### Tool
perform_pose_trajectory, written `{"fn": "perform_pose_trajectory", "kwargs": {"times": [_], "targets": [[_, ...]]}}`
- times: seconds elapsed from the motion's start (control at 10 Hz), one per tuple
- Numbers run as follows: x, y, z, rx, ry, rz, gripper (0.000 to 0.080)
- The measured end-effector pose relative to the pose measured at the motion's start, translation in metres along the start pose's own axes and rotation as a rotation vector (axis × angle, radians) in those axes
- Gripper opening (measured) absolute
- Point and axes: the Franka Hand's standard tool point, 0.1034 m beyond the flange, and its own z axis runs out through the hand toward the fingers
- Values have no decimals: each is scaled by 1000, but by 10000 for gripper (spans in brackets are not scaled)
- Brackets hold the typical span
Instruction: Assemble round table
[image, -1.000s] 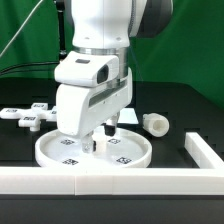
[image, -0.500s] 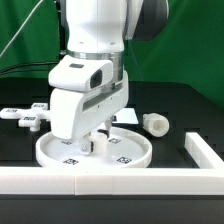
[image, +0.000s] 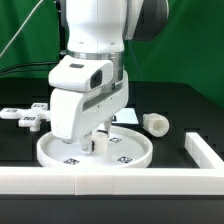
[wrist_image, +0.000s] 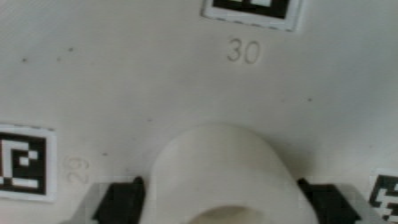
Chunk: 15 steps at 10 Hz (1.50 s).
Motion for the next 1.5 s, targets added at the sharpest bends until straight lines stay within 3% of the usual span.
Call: {"fn": "perform_pose_trajectory", "kwargs": {"times": [0.2, 0.4, 0.9, 1.4, 1.5], "targets": [[2, 0, 0, -1, 0, -5, 404], [23, -1, 0, -7, 13, -37, 406], [57, -9, 0, -14, 33, -83, 407], [68, -15, 0, -6, 33, -83, 407], [67, -15, 0, -6, 33, -82, 560]]}}
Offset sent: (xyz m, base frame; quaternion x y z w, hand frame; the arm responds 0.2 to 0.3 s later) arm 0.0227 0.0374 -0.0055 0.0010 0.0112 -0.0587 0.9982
